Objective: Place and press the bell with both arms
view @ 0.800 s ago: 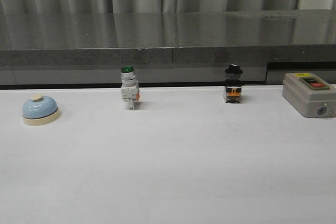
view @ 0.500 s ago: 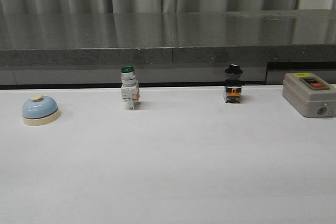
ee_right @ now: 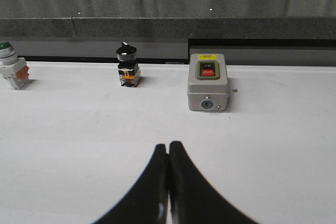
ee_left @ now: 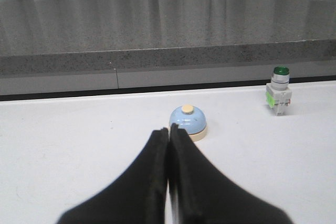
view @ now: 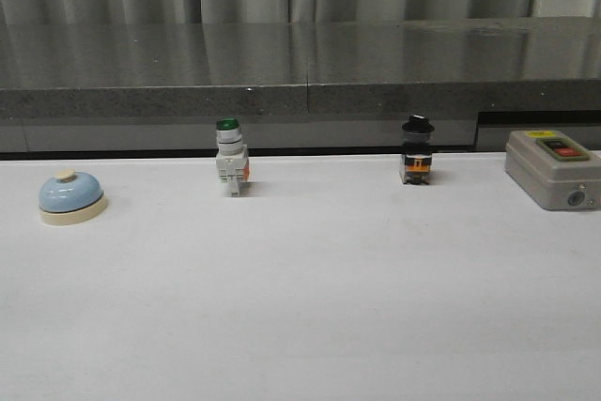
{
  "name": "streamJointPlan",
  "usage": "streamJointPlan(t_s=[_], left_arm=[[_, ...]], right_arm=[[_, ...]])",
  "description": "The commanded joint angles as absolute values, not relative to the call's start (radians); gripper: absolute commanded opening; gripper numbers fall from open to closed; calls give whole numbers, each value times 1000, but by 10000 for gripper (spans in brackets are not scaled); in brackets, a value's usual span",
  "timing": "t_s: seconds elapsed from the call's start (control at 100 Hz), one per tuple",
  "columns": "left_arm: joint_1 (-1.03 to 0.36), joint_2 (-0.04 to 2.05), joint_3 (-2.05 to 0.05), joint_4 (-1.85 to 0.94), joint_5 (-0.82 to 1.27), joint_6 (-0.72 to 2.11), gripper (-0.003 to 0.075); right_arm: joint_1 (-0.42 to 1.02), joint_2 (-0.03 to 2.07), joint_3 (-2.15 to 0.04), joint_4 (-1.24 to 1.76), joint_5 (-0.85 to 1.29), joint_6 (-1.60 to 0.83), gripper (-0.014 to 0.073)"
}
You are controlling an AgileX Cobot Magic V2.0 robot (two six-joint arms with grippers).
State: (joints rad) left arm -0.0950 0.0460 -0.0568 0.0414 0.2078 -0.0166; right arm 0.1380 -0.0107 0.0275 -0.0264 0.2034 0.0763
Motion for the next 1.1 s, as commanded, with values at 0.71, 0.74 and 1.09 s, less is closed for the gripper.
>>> streamJointPlan(t_s=[0.71,0.74,1.09], left_arm=[[-93,881,-741,0,591,-11,-20],[-93,909,-753,0,595,-11,-19],[-93,1060,-795,0,590,-11,148]], right_arm=[[135,-27,13,-34,116,67,-60],[135,-27,13,-34,116,67,-60],[135,-27,13,-34,116,67,-60]])
